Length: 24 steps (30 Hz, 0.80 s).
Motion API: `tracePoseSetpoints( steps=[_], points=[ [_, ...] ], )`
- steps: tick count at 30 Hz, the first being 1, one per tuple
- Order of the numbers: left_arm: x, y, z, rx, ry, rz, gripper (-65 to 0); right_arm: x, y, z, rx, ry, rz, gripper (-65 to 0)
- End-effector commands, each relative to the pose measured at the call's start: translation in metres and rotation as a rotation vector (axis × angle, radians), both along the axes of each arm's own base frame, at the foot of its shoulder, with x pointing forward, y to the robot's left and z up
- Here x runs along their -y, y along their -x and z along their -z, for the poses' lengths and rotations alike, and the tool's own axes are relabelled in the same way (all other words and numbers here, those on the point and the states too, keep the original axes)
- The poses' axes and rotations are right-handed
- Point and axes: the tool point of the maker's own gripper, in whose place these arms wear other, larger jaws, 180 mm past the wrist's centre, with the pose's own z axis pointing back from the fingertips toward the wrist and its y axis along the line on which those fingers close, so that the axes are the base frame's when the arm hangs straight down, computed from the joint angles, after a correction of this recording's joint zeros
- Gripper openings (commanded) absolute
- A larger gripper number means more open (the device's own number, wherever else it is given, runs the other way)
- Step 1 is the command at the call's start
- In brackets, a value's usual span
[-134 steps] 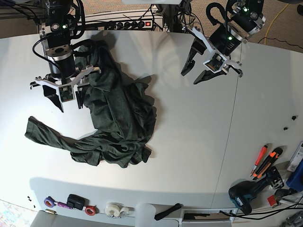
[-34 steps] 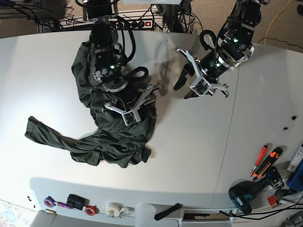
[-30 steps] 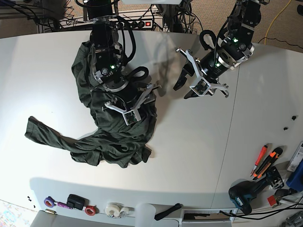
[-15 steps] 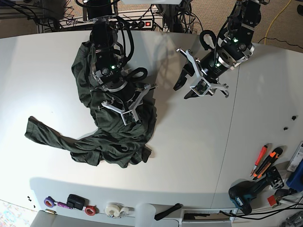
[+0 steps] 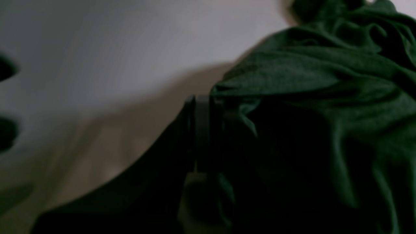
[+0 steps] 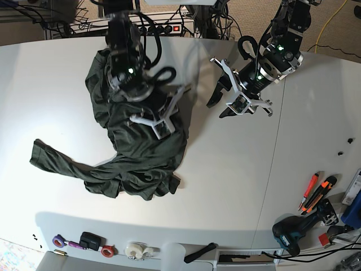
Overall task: Layout the t-shirt on the table in an organized manner, then fold the t-shirt properly
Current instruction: 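Drag the held shirt away from the sleeve with the right gripper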
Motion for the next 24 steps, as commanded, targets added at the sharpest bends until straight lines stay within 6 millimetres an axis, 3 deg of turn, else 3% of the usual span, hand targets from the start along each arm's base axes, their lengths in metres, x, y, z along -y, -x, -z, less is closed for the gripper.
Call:
tracePoseSetpoints(
  steps=[1,7,10,16,23,24],
  points=[
    [0.001,-0.005,-0.013,0.047,0.017,0.002,-40.3,-0.006,0.0,-0.021,0.061,-0.034,-0.022,-65.0],
    [-0.008,-0.015,-0.015,0.076,-0.021,-0.038,-40.3,-0.01,0.04,-0.057,0.086,-0.107,-0.054,-65.0],
    [-0.011,-0.02,-0.017,0.087,-0.029,-0.052,-40.3,-0.014,0.059,-0.064,0.048,-0.143,-0.065,-65.0],
    [-0.011,-0.02,-0.018,0.088,-0.027,-0.052,-40.3,-0.021,0.091,-0.052,-0.073,-0.164,-0.111,-65.0],
    [-0.011,-0.02,-0.017,0.085,-0.03,-0.052,-40.3,-0.019,0.102,-0.04,-0.135,-0.134,-0.112,-64.8],
    [-0.011,-0.02,-0.017,0.085,-0.03,-0.052,-40.3,-0.019,0.102,-0.039,-0.141,-0.129,-0.112,-57.2]
  ],
)
